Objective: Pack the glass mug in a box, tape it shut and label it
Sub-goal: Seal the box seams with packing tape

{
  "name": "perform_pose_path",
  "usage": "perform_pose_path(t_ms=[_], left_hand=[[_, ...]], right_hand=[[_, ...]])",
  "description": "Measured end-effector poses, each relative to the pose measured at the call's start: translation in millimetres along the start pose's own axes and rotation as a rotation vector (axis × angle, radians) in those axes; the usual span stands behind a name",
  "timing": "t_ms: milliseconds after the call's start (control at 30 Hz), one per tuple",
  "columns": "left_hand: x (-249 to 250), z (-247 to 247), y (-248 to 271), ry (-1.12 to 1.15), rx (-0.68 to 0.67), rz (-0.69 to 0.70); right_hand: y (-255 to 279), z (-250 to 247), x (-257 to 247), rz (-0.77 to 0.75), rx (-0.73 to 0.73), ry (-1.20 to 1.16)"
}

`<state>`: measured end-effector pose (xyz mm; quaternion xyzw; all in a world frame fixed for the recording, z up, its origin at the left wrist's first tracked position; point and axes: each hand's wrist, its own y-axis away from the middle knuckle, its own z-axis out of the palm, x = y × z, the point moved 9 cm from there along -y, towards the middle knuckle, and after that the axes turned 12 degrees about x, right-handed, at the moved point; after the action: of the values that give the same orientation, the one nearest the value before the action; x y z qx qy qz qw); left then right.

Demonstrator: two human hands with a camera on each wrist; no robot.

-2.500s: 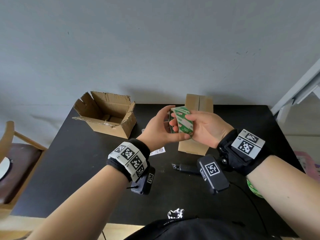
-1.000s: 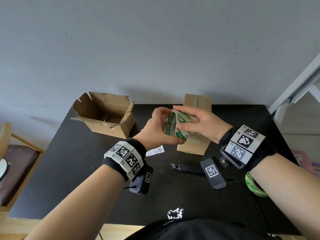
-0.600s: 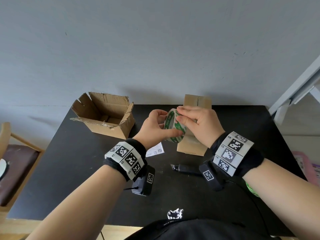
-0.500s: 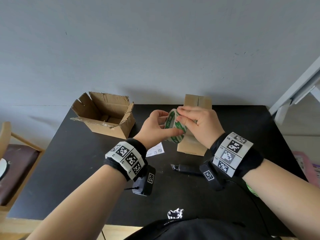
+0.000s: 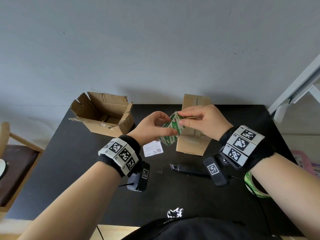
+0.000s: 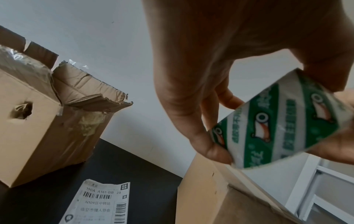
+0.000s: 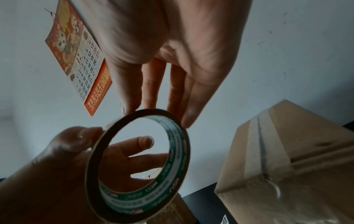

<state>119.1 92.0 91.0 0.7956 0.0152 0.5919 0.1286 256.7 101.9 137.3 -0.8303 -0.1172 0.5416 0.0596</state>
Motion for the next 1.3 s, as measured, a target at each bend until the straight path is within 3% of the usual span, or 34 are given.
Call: perform_pose_path(t_ms=[300,900,1067,1300], left_hand=[[-1.7,0.8,-0.2,0.004,0.003,-0.001],[-20.4,4.2,-0.7,0.037,-0.006,-0.098],[-19.6,0.0,-1.4,0.015,0.009,-0.108],[-17.0,1.4,1.6,-0.027,-0.006,-0.087]], right_hand=[[0.8,2.5,1.1,-0.01,-0.05,0.029],[6.4,1.5,-0.2,-0.082,0.047,0.302],[8.1,9.2,10.2,0.063,-0.109,0.083],[7.1,12.0,17.1,0.048,-0.178,0.161]])
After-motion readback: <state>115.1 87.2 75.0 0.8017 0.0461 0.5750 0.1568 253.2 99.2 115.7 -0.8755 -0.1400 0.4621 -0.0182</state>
